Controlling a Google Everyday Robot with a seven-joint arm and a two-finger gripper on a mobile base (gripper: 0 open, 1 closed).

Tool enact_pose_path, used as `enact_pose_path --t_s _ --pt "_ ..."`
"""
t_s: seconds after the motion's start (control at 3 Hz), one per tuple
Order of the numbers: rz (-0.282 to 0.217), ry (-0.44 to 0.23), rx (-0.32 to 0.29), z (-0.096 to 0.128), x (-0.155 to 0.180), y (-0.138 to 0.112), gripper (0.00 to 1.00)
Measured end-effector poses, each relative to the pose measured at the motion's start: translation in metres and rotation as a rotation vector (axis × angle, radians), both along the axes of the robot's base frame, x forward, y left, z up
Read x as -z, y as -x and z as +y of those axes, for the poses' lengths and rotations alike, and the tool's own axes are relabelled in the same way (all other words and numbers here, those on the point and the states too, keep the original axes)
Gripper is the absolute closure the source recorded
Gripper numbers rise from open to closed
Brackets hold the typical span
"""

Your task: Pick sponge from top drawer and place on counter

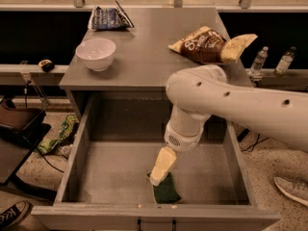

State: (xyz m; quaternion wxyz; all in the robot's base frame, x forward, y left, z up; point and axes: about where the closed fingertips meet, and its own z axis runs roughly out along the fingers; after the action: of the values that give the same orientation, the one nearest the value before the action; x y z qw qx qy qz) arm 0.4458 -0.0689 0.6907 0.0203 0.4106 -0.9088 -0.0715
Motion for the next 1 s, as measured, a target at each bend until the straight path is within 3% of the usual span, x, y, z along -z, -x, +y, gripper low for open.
enact_pose_path --t_s 0.67,1.0 --pt "0.012 0.028 0.060 0.011 0.009 -0.002 0.00" --pt "0.037 0.066 0.165 0.022 0.030 -0.005 0.00"
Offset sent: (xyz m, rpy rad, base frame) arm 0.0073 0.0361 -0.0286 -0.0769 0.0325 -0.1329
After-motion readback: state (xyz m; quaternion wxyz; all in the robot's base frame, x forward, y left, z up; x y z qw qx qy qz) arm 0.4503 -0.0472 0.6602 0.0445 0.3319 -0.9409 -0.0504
